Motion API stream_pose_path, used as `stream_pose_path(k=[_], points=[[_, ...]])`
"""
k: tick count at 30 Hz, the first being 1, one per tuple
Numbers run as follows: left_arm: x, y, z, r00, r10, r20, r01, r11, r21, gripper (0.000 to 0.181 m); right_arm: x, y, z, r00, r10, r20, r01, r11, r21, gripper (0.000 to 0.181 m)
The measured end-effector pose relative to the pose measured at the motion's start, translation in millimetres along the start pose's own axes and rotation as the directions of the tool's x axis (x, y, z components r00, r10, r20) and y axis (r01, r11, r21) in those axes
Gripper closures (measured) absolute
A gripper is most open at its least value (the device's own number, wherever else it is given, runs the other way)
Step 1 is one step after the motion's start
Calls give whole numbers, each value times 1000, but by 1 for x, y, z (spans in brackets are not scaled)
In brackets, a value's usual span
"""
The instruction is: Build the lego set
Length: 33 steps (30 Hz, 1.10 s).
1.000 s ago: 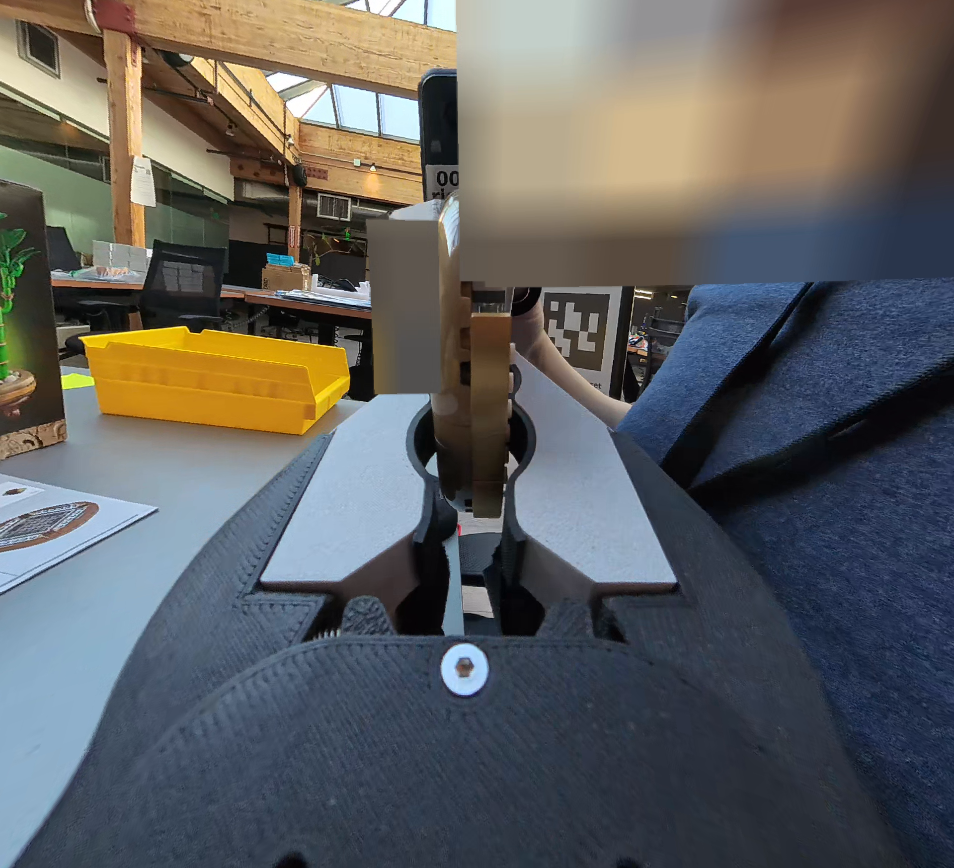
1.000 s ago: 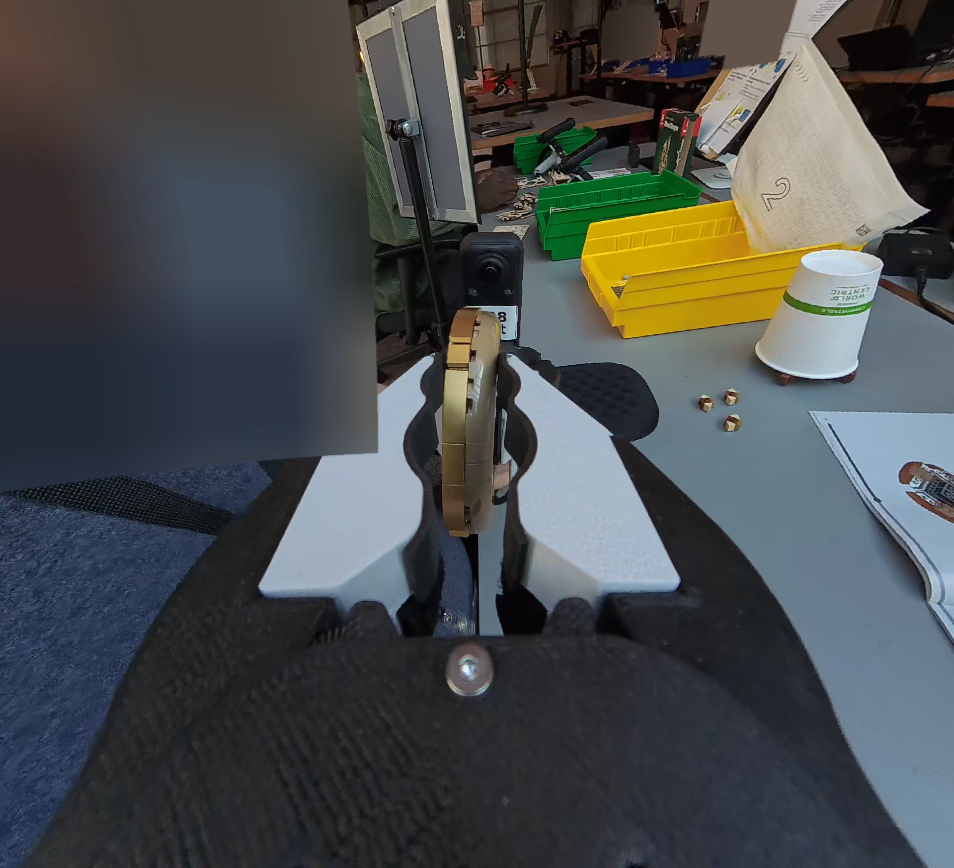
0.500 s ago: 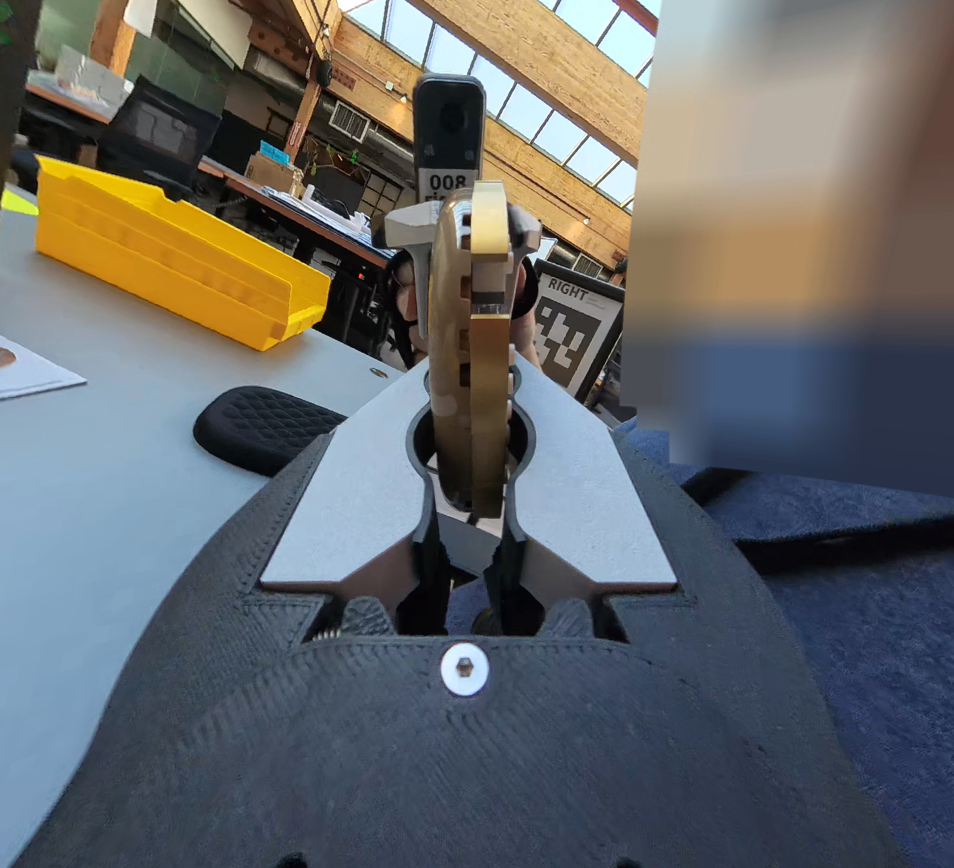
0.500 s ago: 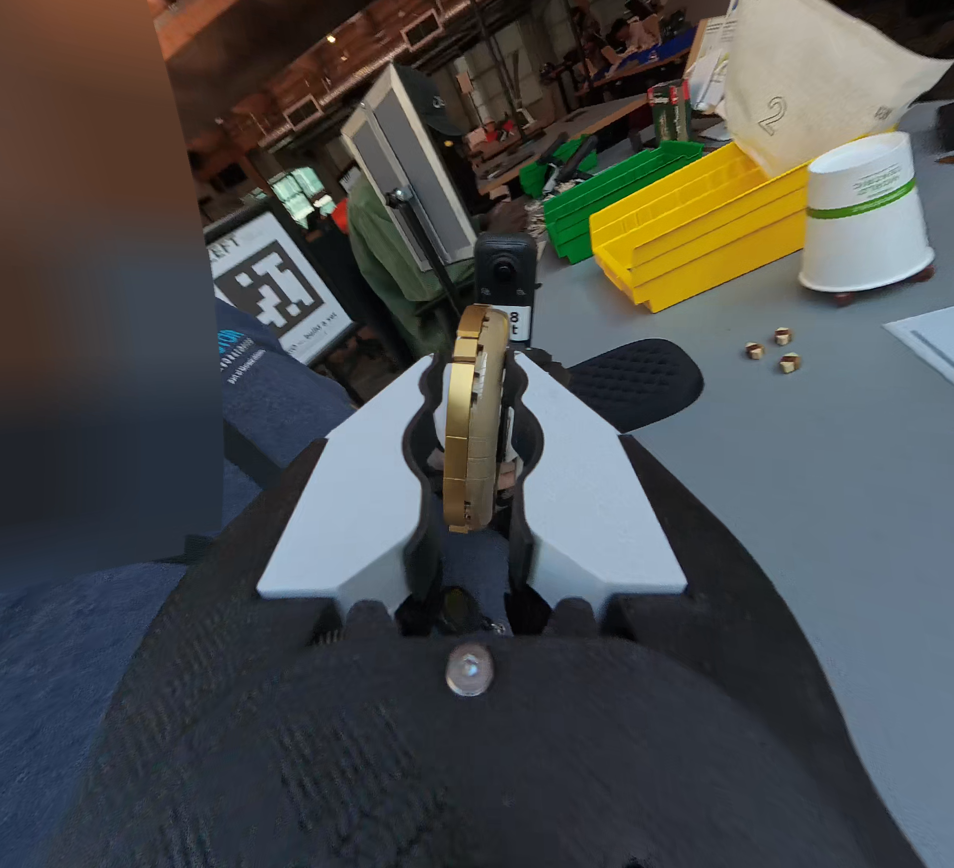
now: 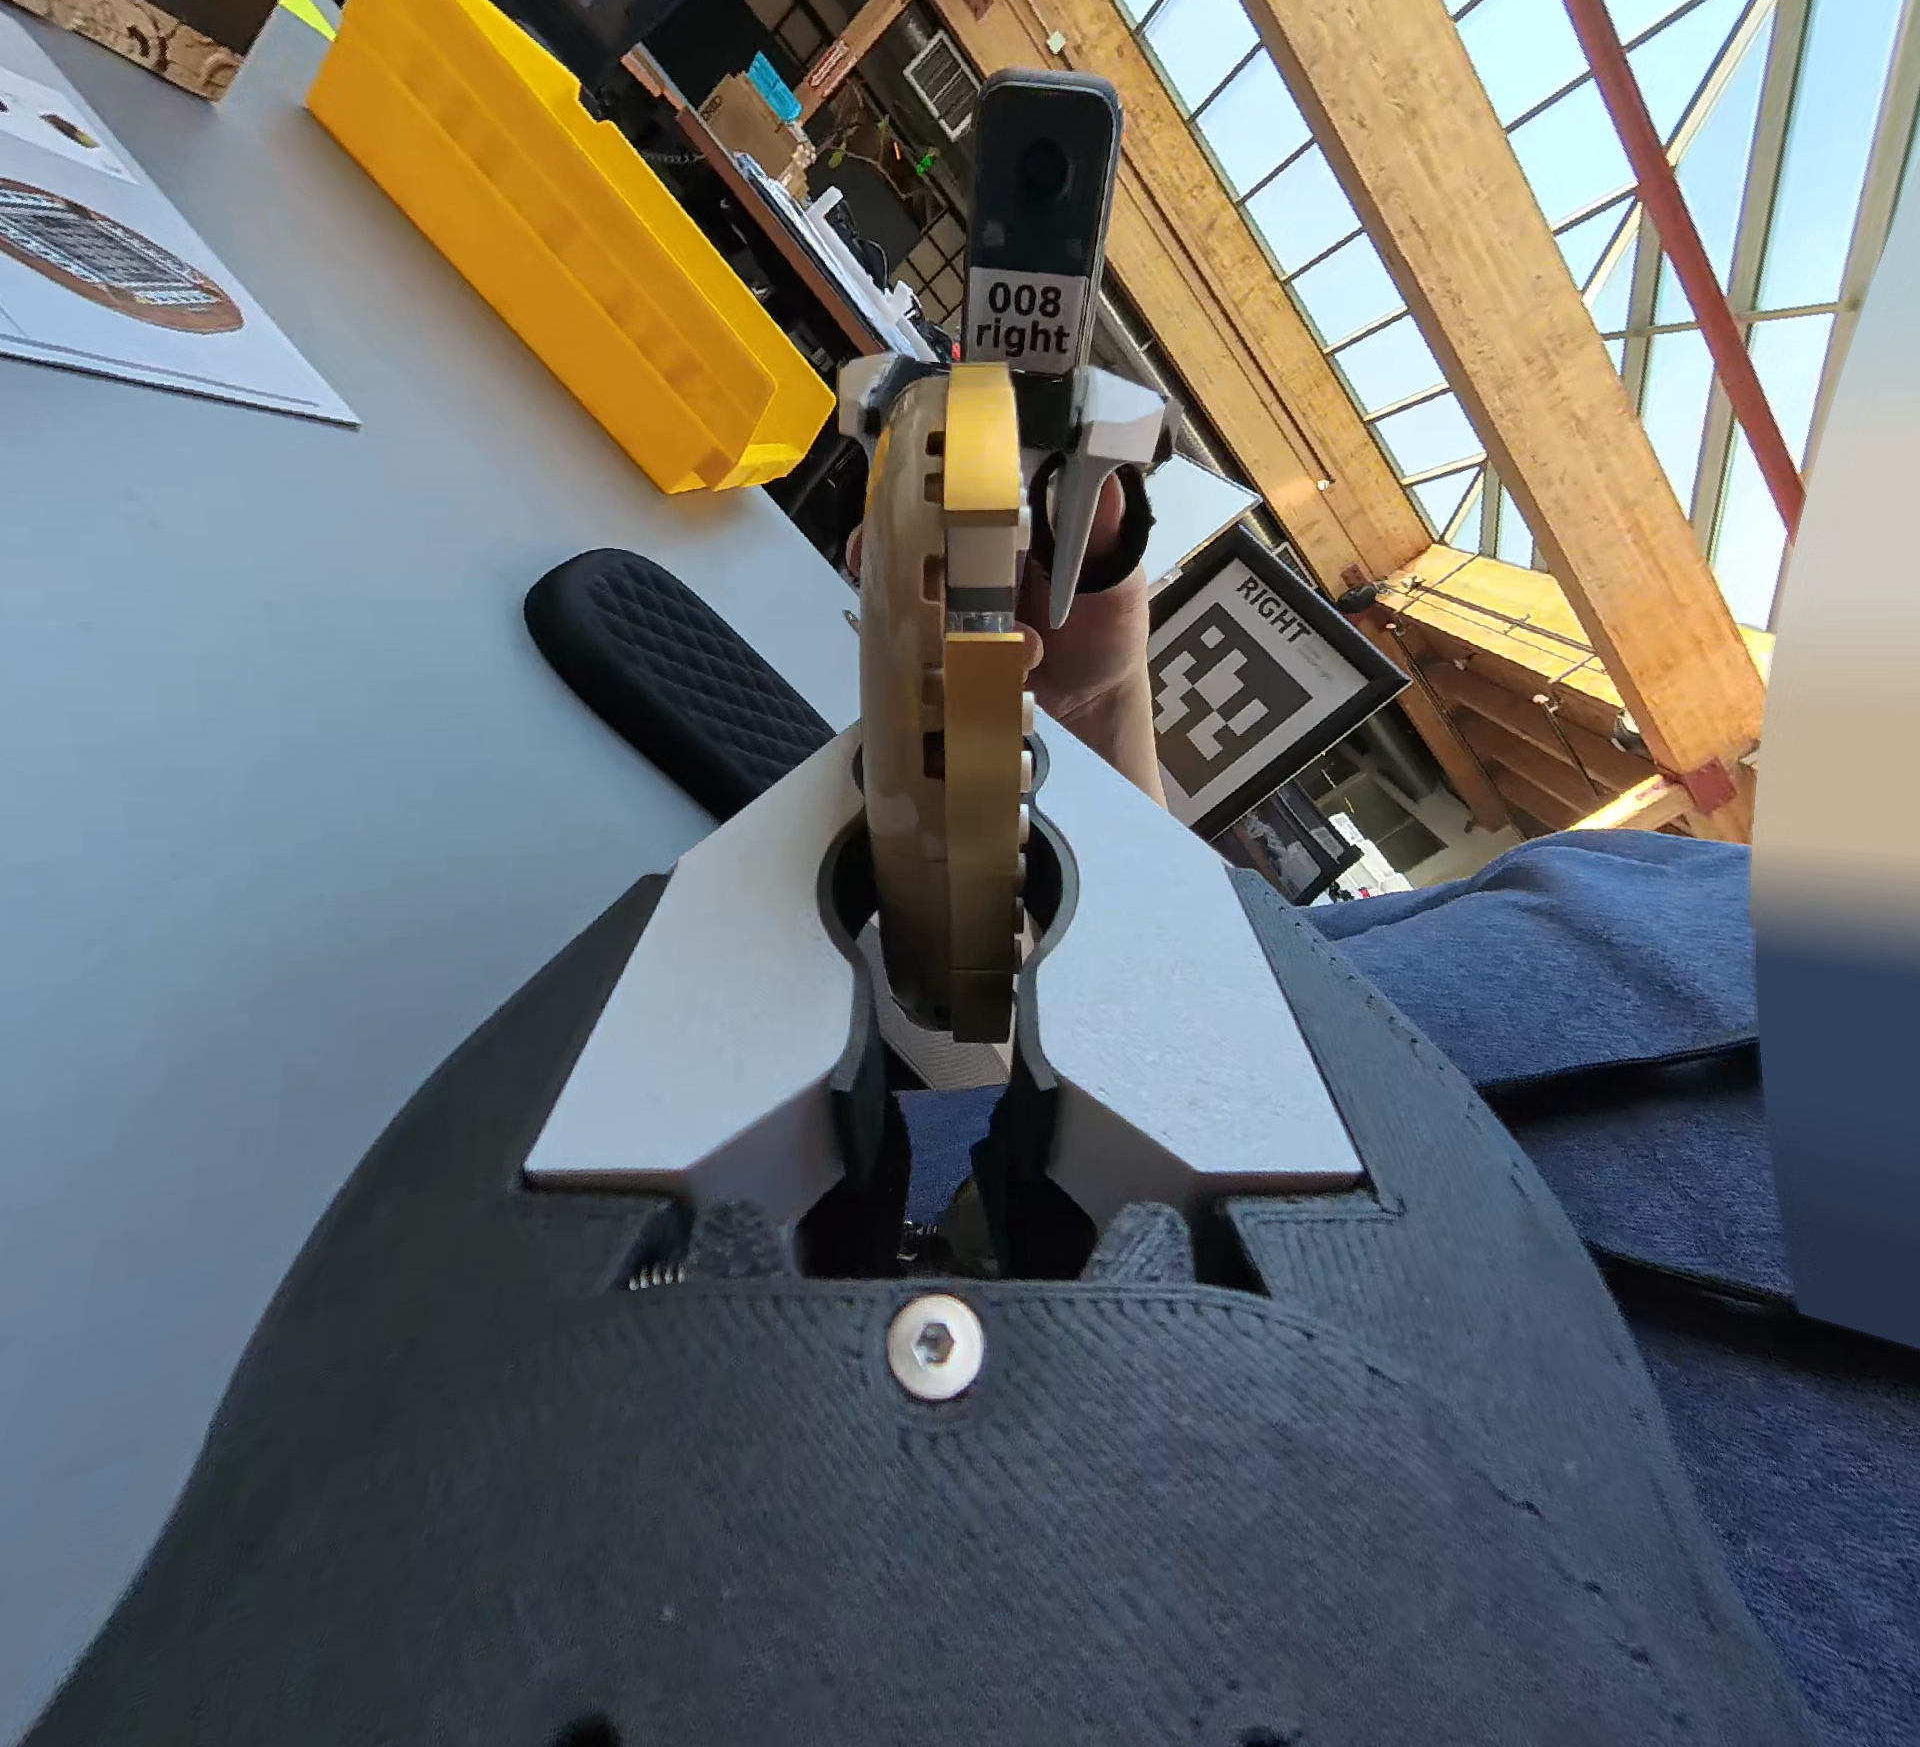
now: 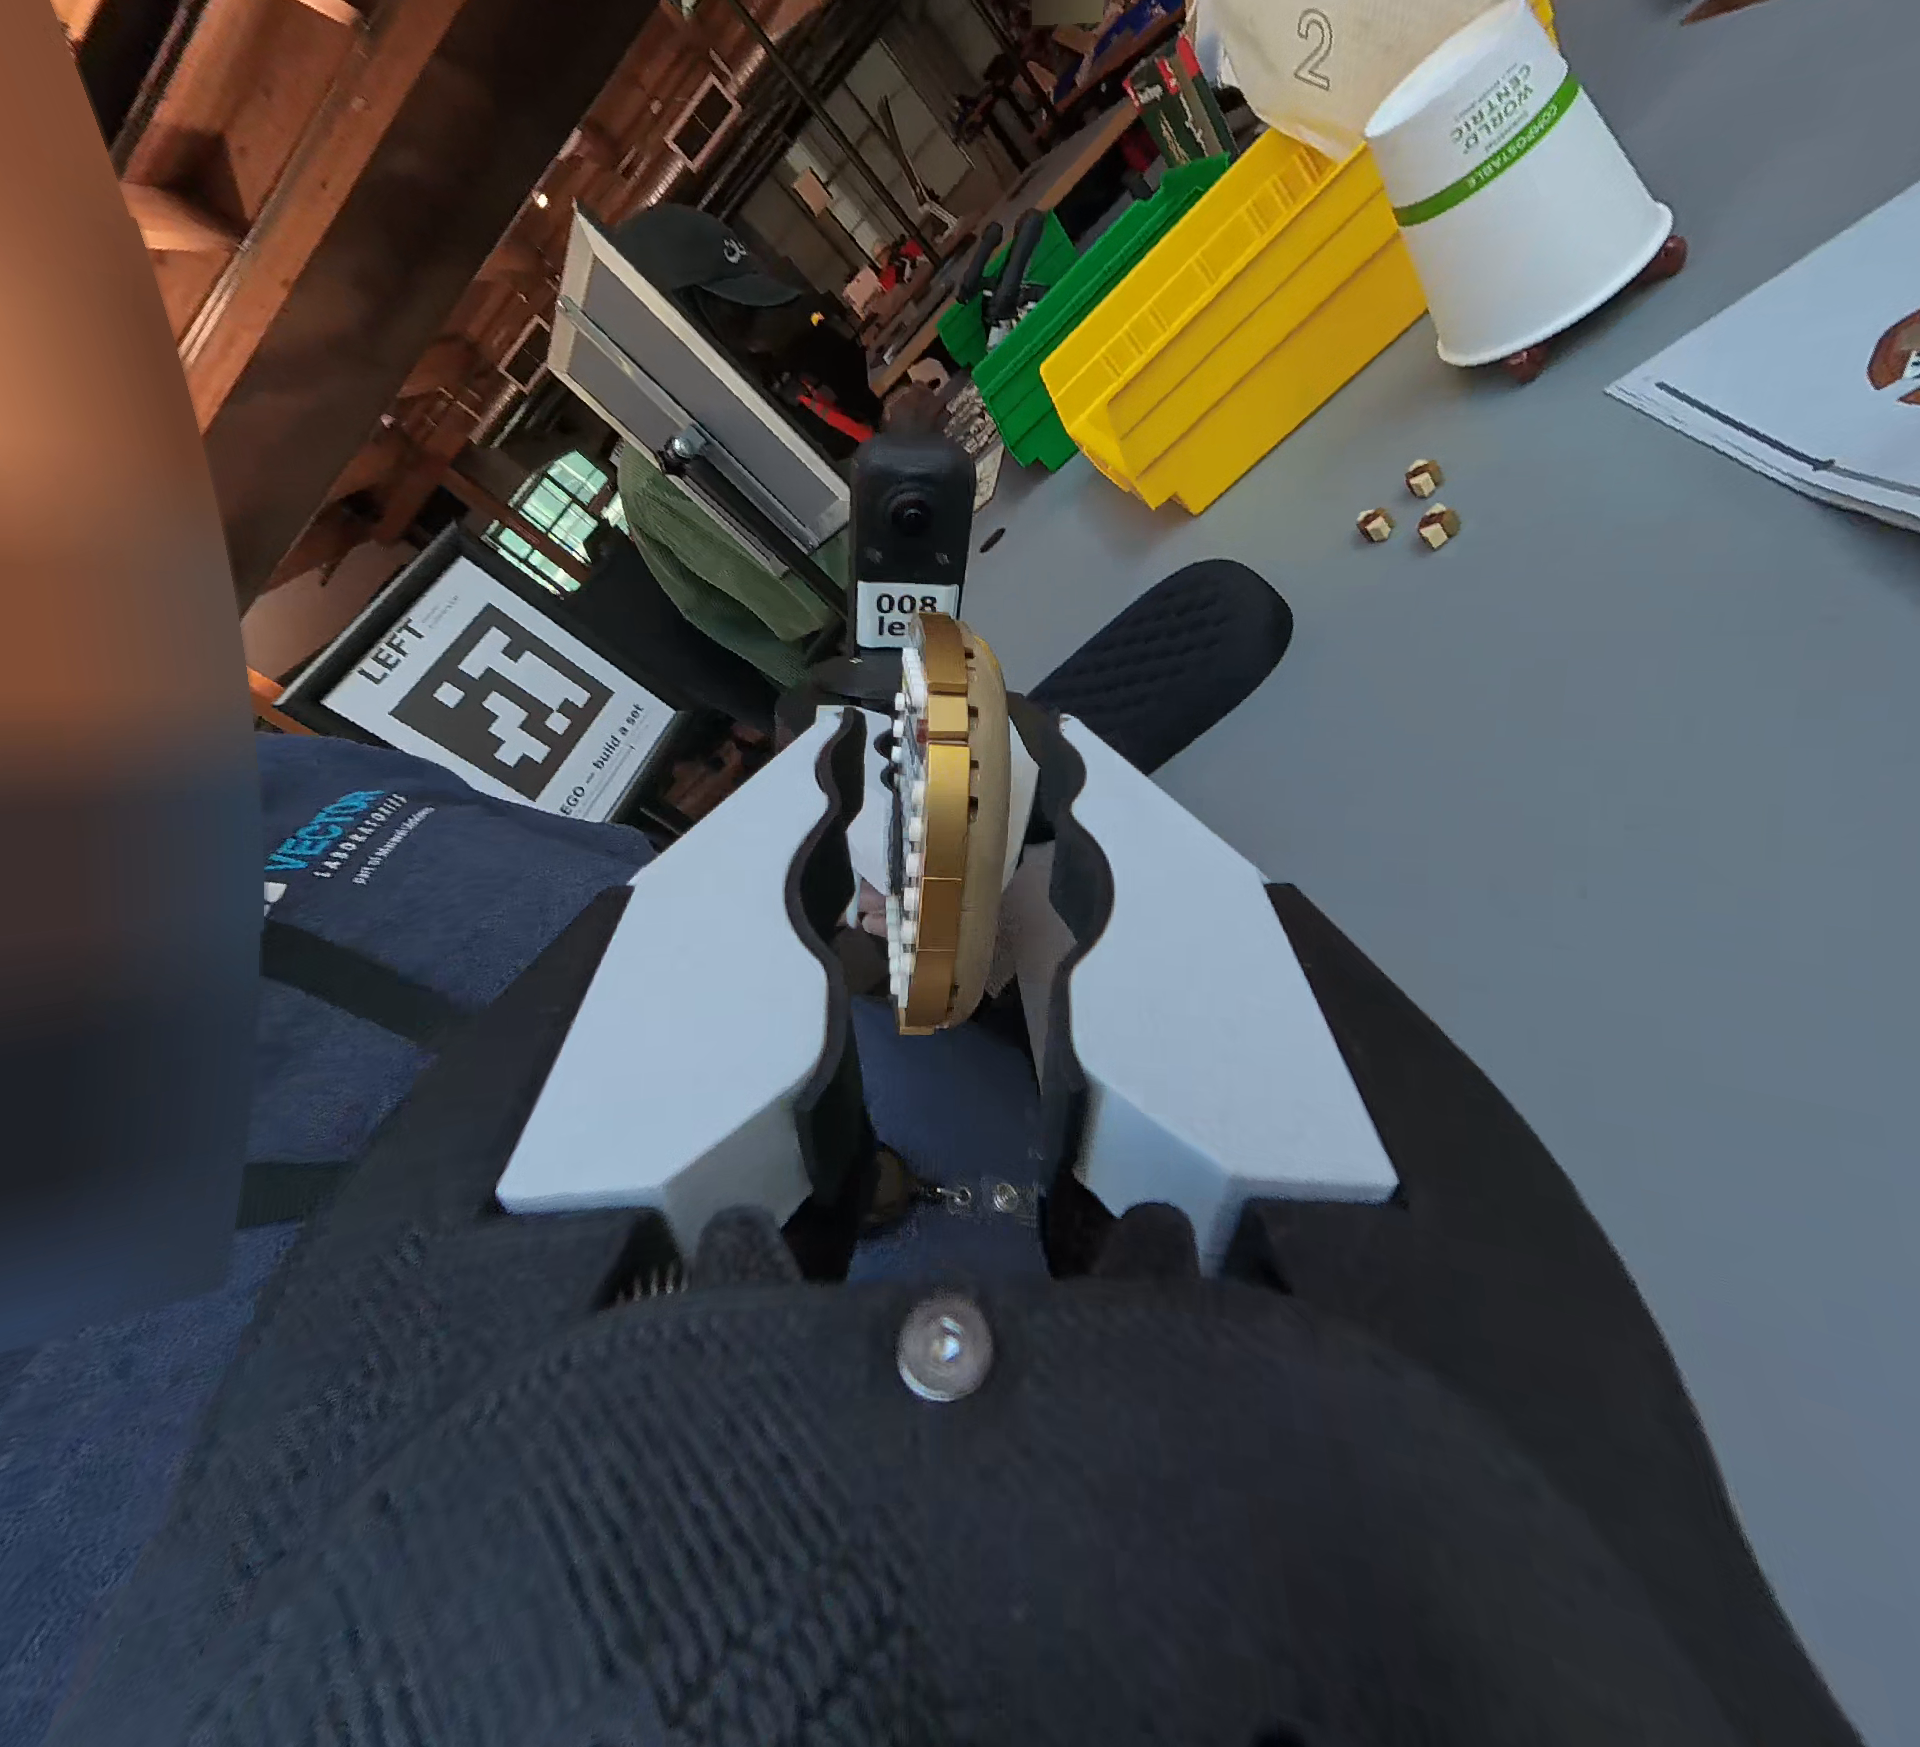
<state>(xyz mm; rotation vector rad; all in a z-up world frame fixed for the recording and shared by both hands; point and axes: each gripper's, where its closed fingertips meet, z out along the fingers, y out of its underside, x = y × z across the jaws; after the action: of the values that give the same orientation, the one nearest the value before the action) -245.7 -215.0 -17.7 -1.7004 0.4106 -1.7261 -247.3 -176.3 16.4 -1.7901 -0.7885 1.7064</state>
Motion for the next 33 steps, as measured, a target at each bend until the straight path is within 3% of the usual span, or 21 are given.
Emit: stream_pose_path(k=[1, 7, 19, 25, 30, 31, 32, 33], points=[[-2, 0, 0, 1000, -2, 11, 2, 1000, -3, 163, 4, 4, 2, 1000, -1, -16, 1, 1000, -26, 149], [-13, 5, -2, 997, 11, 75, -9, 999, -38, 163, 15, 13, 7, 999, 38, -5, -38, 996, -82, 162], [-17, 12, 1, 998, -37, 59, 41, 997, -64, 163, 20, 22, 7, 1000, 5, -27, -9, 991, -131, 164], [-19, 11, 0, 997, -22, 73, 27, 998, -63, 163, 23, 20, 8, 998, 64, -6, -64, 994, -90, 164], [-22, 12, -2, 996, -50, 68, 54, 997, -62, 163, 25, 23, 9, 1000, 23, -6, -23, 996, -89, 164], [-24, 9, -3, 995, -52, 80, 57, 997, -54, 164, 23, 20, 10, 1000, -1, 6, 2, 997, -72, 149], [-27, 6, -6, 994, -48, 96, 52, 998, -43, 163, 22, 15, 10, 1000, -18, 10, 19, 999, -40, 119], [-29, 3, -8, 993, -48, 105, 51, 998, -28, 163, 22, 14, 9, 999, -35, 4, 35, 999, -32, 116]])
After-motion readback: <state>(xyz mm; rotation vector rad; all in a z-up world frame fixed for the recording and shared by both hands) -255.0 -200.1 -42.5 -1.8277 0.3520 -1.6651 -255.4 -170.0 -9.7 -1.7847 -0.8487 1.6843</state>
